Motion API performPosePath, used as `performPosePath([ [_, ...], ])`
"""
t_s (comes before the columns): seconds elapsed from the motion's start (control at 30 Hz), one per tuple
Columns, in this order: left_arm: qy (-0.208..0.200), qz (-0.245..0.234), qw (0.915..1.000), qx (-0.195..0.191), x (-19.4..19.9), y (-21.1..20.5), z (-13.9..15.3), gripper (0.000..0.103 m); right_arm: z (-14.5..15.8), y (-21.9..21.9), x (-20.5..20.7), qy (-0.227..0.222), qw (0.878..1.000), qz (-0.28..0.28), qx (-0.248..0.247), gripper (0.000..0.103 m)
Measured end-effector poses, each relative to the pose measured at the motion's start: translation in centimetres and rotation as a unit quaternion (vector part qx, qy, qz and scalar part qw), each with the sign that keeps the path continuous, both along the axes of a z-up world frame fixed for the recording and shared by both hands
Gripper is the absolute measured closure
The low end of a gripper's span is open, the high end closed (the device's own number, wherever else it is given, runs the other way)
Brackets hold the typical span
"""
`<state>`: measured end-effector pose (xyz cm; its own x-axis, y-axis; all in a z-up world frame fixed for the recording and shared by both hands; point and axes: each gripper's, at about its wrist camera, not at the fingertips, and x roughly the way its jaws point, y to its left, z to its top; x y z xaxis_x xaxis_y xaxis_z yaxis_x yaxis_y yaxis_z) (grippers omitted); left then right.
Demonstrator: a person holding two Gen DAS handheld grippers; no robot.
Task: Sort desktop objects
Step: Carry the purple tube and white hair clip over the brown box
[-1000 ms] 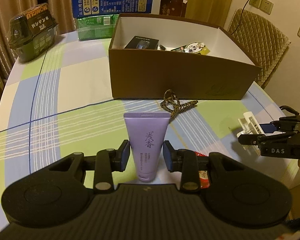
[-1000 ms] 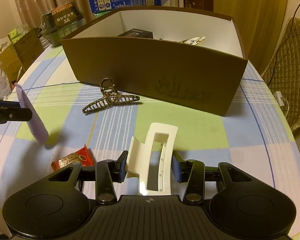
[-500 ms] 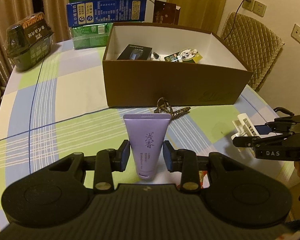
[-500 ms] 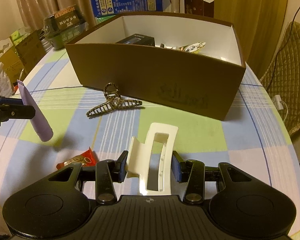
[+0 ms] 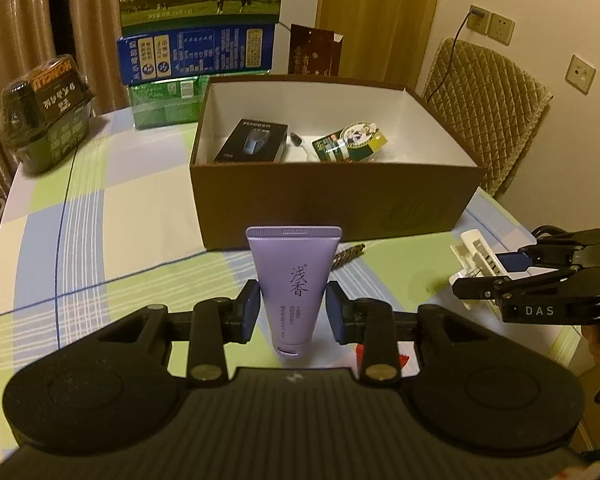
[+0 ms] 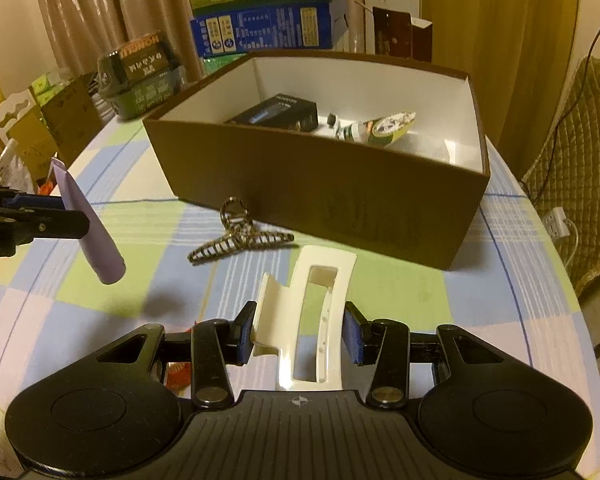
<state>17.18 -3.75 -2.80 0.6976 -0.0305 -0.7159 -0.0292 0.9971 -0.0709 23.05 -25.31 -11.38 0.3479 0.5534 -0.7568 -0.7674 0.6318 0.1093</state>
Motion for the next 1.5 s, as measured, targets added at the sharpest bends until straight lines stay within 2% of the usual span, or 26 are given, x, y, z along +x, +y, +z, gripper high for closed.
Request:
performPosePath([
  [0.5,-0.041,-0.014,0.9991,0.004,2.4,0.3,3.2,0.073,3.4,0.7,2.4,-0.018,0.999,0.005,0.034,0.062],
  [1.0,-0.091,-0.030,0.9954,0.007,7.5,1.0,7.3,0.073,7.6,2.7,7.4,-0.038,0.996,0.004,0.079,0.062],
  [1.23,-0.093,-0.028,0.9953,0.006,10.6,1.5,7.8,0.073,8.9,3.9,10.1,-0.054,0.995,-0.001,0.088,0.062],
  [1.5,-0.072,-0.021,0.9972,0.004,14.2,2.4,6.4,0.073,8.8,5.1,13.1,-0.055,0.995,-0.010,0.086,0.062],
])
